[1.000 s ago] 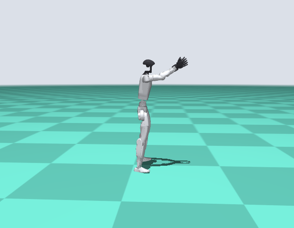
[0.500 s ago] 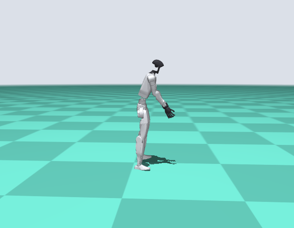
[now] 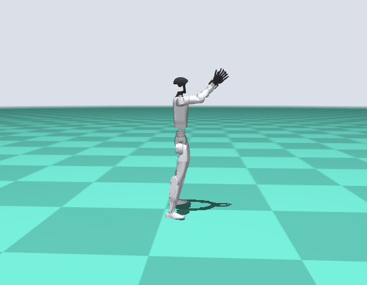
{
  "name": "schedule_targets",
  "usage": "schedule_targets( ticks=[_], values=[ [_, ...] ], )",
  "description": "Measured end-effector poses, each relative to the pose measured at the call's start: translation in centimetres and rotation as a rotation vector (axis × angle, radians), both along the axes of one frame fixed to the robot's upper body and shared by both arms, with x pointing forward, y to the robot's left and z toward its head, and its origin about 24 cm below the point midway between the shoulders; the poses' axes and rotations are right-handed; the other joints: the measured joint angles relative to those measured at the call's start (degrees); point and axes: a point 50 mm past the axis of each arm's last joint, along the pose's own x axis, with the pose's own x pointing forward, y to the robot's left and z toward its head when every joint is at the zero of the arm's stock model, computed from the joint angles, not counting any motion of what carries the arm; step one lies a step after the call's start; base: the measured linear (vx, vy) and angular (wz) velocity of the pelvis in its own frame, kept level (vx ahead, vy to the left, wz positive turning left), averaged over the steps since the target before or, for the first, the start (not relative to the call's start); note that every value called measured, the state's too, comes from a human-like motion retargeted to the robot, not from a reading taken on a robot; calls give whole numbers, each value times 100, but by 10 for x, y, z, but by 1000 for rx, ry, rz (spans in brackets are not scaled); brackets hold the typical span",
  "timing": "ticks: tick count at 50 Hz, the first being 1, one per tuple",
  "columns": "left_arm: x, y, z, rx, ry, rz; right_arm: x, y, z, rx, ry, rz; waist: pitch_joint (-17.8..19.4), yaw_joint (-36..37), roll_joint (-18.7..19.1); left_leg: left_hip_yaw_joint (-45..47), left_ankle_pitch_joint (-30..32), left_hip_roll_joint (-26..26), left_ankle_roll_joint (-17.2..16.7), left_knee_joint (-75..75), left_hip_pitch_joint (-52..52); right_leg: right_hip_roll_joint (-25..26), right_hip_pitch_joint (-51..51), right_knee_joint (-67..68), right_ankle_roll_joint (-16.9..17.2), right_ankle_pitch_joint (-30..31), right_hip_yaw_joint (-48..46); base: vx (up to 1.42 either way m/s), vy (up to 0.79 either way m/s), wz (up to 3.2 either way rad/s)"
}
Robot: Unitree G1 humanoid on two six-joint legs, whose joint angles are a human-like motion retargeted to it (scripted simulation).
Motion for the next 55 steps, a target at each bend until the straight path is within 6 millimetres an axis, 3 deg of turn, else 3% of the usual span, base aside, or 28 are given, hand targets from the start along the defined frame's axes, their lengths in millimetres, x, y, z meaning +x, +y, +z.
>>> schedule_targets(
  ticks=[2,5,8,11,14,17,19,22,25,28,32,35,37,39,42,45,47,50,52,55],
  values=[
    [-16,-3,24,17,-92,4,-17,2,22,-11,-90,-14,-73,33,-9,11,-24,-4,-7,-16,27,2,27,-27,11,-9,-6,9,1,-2],
    [-26,-5,38,26,-138,10,-28,4,36,-5,-131,-22,-162,52,-18,18,-52,-9,-7,-29,51,2,54,-47,12,-21,-18,7,1,-1],
    [-17,-3,29,28,-90,13,-19,5,28,11,-81,-13,-181,49,-19,10,-71,-11,5,-13,69,-6,79,-30,-2,-34,-30,0,0,0],
    [5,0,-4,36,26,11,4,3,-3,19,31,3,-110,55,-25,-2,-90,-6,20,31,100,-18,116,13,-17,-50,-35,0,0,0],
    [31,4,-62,35,205,-1,34,-3,-60,25,203,13,48,79,-42,-10,-91,-8,34,64,128,-33,141,58,-11,-52,-35,-2,0,0],
    [50,4,-139,7,445,-18,58,-13,-136,53,435,2,398,153,-67,-21,-86,-15,89,79,133,-45,144,82,-41,-43,-26,-8,0,0],
    [55,8,-202,-30,646,-8,66,-19,-199,78,631,-9,647,152,-53,-31,-61,-19,107,72,101,-43,112,81,-45,-12,-25,-11,1,3],
    [44,15,-298,-83,973,32,61,-22,-294,108,941,-24,1003,56,-29,-58,1,-33,148,28,-22,-38,-11,60,-92,53,-26,-12,2,7],
    [16,20,-375,-138,1232,68,39,-22,-370,84,1190,-44,1306,-115,10,-81,80,-57,152,-62,-203,-35,-210,42,-120,122,-36,-12,2,9],
    [-12,22,-422,-180,1396,105,12,-21,-419,69,1354,-69,1494,-279,8,-75,162,-94,128,-195,-352,-43,-416,37,-149,167,-27,-9,2,5],
    [-32,27,-450,-204,1501,136,-10,-16,-449,77,1467,-76,1496,-437,-23,-33,249,-135,62,-349,-442,-64,-611,66,-168,178,12,-1,0,0],
    [-20,34,-438,-210,1469,145,-2,-8,-436,101,1458,-50,1455,-497,-94,12,259,-151,43,-387,-382,-88,-617,114,-171,146,48,2,0,-3],
    [-10,34,-425,-178,1422,136,8,-11,-424,108,1418,-57,1108,-481,-33,27,249,-138,4,-359,-312,-89,-555,148,-150,123,51,9,-1,-7],
    [11,34,-393,-145,1318,121,28,-11,-391,111,1324,-46,842,-437,-24,47,207,-121,16,-298,-225,-93,-467,181,-141,90,59,11,-1,-9],
    [45,30,-315,-107,1065,89,60,-10,-312,86,1082,-33,479,-329,-18,80,120,-84,30,-177,-70,-92,-291,211,-92,44,60,13,-1,-12],
    [62,20,-209,-78,732,35,73,-9,-205,68,736,-8,197,-183,-20,115,32,-50,54,-72,79,-79,-111,187,-42,18,69,14,-1,-14],
    [55,12,-134,-39,477,11,63,-8,-132,54,479,25,41,-95,-14,146,-10,-34,44,-36,154,-64,-21,139,3,16,79,13,-1,-15],
    [21,6,-36,32,104,9,24,-2,-41,34,119,76,-202,-29,-8,193,-51,-21,8,-24,210,-41,47,47,63,21,99,12,-1,-14],
    [-9,2,14,66,-107,17,-9,2,5,13,-81,84,-303,-4,-12,217,-65,-19,-16,-36,211,-30,52,-8,84,22,108,9,-1,-9],
    [-56,-7,67,88,-338,18,-56,5,56,-10,-303,60,-351,38,-41,233,-79,-21,-23,-62,191,-18,37,-67,60,12,114,5,0,-3]
  ],
)
